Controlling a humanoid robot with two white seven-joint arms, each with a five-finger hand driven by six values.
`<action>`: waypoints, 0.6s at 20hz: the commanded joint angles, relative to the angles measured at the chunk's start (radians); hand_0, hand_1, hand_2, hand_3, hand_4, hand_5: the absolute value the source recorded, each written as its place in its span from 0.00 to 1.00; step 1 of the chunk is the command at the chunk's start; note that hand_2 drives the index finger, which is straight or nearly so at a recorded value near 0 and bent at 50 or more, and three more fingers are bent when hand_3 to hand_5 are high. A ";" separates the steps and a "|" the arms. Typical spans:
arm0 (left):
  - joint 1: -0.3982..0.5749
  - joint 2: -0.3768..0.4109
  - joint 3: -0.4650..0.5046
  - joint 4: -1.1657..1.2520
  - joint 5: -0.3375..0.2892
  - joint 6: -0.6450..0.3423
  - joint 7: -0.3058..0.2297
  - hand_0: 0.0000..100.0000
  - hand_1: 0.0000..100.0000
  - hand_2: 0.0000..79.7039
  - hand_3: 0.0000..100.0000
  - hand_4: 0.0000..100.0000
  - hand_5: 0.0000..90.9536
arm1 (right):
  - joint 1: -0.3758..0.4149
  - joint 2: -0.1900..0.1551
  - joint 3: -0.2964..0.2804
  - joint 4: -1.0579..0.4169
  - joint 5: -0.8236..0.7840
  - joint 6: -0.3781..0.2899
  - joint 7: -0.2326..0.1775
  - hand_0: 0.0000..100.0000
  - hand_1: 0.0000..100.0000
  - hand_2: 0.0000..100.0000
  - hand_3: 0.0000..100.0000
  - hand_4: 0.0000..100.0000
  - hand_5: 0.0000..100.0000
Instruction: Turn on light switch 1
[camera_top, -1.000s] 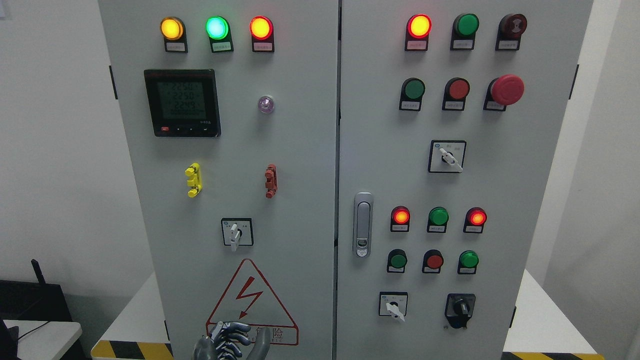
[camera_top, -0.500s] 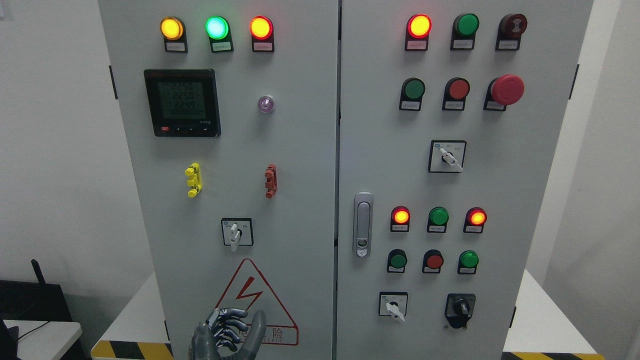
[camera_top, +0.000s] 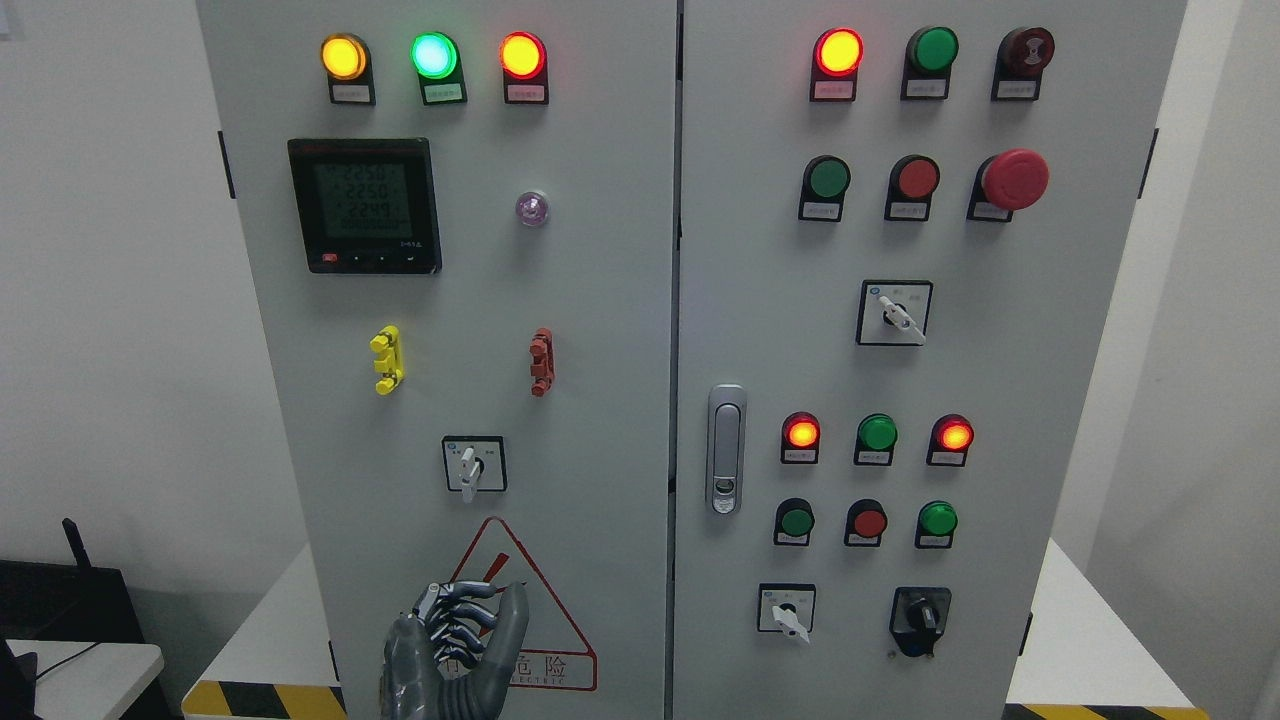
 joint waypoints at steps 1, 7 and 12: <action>-0.044 -0.007 0.010 0.001 -0.001 0.022 0.001 0.15 0.46 0.58 0.71 0.81 0.79 | 0.000 0.000 0.020 0.000 -0.026 0.000 0.000 0.12 0.39 0.00 0.00 0.00 0.00; -0.058 -0.007 0.042 0.004 -0.008 0.026 0.006 0.13 0.50 0.56 0.69 0.80 0.77 | 0.000 0.000 0.020 0.000 -0.026 0.000 0.000 0.12 0.39 0.00 0.00 0.00 0.00; -0.078 -0.008 0.085 0.005 -0.008 0.030 0.006 0.13 0.52 0.55 0.68 0.79 0.77 | 0.000 0.000 0.020 0.001 -0.026 0.000 0.000 0.12 0.39 0.00 0.00 0.00 0.00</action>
